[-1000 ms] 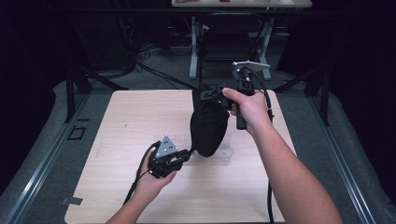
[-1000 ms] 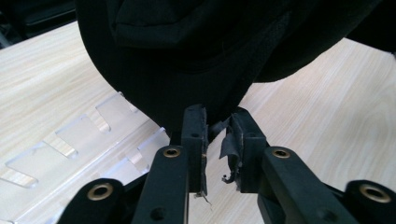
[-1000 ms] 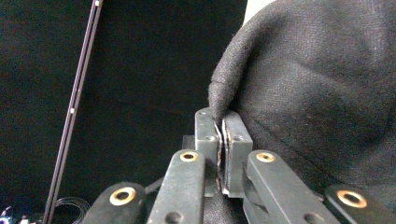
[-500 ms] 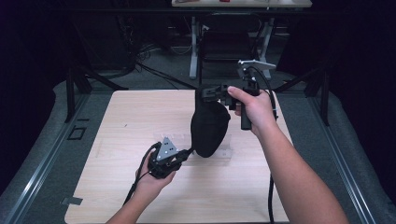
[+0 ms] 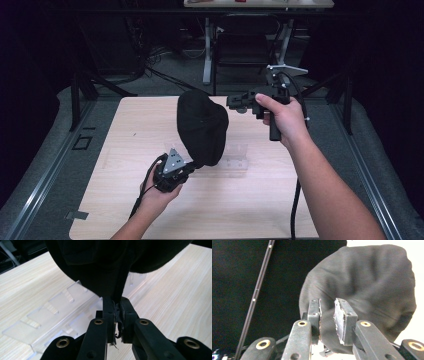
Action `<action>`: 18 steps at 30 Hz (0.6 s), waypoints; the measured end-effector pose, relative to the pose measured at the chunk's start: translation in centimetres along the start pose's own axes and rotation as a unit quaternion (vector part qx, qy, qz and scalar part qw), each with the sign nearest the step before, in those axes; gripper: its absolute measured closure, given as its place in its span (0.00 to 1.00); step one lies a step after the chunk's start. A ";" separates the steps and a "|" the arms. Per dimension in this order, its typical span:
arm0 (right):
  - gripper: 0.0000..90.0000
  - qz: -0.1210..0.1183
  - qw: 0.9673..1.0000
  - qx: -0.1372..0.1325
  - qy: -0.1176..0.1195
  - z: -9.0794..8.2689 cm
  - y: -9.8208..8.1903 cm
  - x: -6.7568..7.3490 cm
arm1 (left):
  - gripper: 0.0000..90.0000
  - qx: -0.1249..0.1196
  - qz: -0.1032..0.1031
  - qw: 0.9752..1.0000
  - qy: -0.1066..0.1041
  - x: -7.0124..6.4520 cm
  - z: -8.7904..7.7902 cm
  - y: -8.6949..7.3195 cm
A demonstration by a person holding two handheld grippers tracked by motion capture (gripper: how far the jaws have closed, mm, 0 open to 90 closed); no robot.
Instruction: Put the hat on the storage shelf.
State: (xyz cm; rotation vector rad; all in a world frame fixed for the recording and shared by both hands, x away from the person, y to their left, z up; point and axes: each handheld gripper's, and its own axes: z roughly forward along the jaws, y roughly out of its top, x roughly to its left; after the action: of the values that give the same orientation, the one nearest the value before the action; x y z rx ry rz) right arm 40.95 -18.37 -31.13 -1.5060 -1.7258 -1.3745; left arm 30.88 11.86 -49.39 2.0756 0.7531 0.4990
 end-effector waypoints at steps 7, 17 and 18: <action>0.82 -0.008 1.000 -0.005 -0.011 -0.8 -0.3 -0.1 | 0.94 0.018 -0.015 1.000 0.007 0.4 0.6 -1.6; 0.82 -0.017 0.999 -0.008 -0.036 -1.3 -0.9 -0.7 | 0.93 0.016 -0.032 0.999 0.003 0.7 0.5 -3.0; 0.82 -0.019 0.999 -0.008 -0.037 -1.4 -1.0 -0.7 | 0.93 0.013 -0.029 0.999 0.003 0.8 0.4 -3.0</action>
State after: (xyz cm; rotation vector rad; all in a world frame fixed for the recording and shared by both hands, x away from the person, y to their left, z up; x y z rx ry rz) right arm 39.91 -19.83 -31.53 -1.5594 -1.8013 -1.3706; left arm 30.76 13.55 -52.08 2.0711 0.8261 0.4662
